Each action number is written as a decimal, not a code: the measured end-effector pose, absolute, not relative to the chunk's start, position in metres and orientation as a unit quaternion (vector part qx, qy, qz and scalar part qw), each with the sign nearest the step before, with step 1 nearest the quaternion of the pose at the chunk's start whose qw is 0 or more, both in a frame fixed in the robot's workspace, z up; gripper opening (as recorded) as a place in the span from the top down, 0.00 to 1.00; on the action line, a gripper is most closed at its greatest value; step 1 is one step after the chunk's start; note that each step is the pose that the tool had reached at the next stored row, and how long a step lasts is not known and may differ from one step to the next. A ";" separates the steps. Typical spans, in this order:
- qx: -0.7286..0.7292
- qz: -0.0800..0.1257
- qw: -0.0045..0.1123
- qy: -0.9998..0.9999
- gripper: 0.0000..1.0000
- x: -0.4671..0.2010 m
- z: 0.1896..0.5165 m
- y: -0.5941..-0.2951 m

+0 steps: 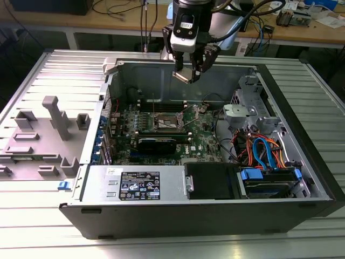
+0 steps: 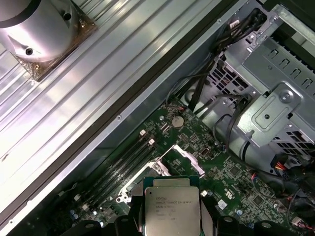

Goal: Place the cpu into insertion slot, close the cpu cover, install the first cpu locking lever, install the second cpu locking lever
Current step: 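Place the cpu into insertion slot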

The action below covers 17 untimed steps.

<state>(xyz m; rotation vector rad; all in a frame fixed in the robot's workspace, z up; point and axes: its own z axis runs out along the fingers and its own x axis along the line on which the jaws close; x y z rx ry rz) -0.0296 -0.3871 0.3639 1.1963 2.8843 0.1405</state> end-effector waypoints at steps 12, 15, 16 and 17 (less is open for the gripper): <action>0.398 0.045 0.009 0.916 0.45 -0.030 0.364 -0.387; 0.399 0.045 0.009 0.916 0.45 -0.030 0.364 -0.387; 0.399 0.045 0.009 0.916 0.45 -0.030 0.364 -0.387; 0.400 0.045 0.009 0.916 0.45 -0.030 0.364 -0.387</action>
